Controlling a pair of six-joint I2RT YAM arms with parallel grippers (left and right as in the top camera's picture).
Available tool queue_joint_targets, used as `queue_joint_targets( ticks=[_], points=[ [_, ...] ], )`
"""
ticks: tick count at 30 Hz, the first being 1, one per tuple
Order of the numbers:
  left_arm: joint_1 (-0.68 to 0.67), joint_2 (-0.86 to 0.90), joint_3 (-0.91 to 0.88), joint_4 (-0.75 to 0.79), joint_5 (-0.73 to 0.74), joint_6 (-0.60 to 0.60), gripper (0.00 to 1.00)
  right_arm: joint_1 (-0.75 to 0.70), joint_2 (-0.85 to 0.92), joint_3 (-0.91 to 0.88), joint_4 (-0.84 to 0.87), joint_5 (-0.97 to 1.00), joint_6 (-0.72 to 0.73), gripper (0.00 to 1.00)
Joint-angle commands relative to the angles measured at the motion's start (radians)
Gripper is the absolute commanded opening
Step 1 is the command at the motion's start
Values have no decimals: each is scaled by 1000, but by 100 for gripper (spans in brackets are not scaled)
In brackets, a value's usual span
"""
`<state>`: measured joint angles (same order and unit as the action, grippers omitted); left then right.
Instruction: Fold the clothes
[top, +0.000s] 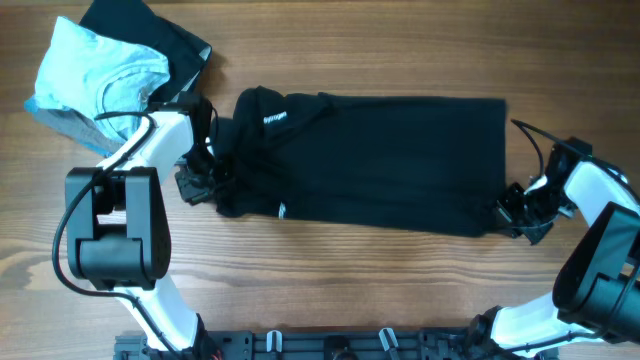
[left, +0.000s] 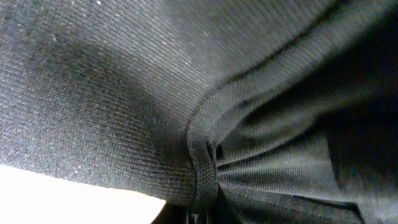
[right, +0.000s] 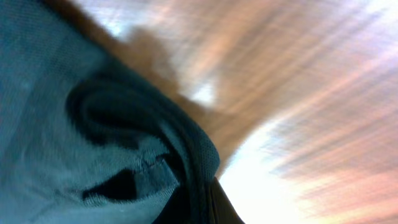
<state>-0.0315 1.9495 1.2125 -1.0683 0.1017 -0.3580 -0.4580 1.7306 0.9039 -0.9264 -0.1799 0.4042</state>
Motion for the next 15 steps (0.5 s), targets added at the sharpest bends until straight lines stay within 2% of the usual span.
queue_joint_targets(
  ticks=[1,3,5,7,10,13,15],
  points=[
    [5,8,-24,-67,-35,-13,4,-20,-8,19,-15,106,15,4],
    [0,8,-24,-96,-35,-13,4,-19,-9,19,-23,105,14,4],
    [-6,8,-24,-116,-35,-13,4,-19,-9,21,-26,102,14,45],
    [-13,7,-24,-114,-32,-13,8,-19,-10,36,-37,102,14,59],
    [-7,6,0,-104,-32,11,30,-19,-14,95,-73,102,11,66],
    [3,6,74,-138,-31,13,43,-19,-29,183,-115,74,-26,67],
    [7,6,142,-172,-32,15,45,-19,-41,246,-131,15,-69,67]
  ],
)
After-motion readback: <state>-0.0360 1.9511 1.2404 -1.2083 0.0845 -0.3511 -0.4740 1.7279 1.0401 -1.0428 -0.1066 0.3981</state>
